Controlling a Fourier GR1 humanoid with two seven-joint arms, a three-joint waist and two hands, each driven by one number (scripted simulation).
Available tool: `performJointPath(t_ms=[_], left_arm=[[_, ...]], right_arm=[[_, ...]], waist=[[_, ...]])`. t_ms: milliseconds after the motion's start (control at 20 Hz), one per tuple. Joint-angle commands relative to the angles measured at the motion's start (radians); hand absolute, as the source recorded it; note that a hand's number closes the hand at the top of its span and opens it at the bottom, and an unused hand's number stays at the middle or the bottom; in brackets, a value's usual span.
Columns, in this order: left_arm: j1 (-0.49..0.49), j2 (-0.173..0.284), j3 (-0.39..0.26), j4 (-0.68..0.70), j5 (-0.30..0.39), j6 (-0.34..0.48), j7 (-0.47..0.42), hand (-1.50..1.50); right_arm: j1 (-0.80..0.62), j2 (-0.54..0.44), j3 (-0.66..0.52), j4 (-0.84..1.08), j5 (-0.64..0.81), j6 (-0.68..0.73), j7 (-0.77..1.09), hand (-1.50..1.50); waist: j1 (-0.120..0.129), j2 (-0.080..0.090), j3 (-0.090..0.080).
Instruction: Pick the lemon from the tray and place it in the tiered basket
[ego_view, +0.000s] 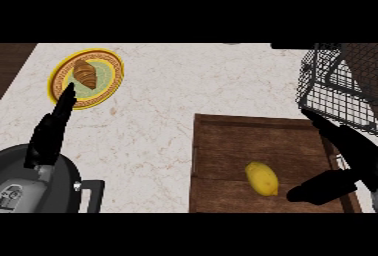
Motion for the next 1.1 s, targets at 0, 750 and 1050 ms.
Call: performJointPath(t_ms=[0, 750, 1050], left_arm=[[0.032, 0.004, 0.034, -0.005, 0.011, -0.026, -0.035, 0.0], [0.017, -0.053, 0.048, -0.015, -0.058, -0.047, 0.021, 0.0], [0.053, -0.045, 0.089, -0.029, -0.057, -0.072, -0.012, 0.0]], right_arm=[[-0.032, 0.012, 0.03, 0.038, -0.006, 0.066, 0.129, -1.5], [0.026, 0.126, 0.231, 0.006, 0.257, 0.054, 0.169, -1.5], [-0.029, 0.13, 0.198, -0.063, 0.283, 0.101, 0.286, -1.5]], waist=[[-0.006, -0.002, 0.001], [-0.018, -0.004, 0.001], [-0.012, -0.004, 0.0]])
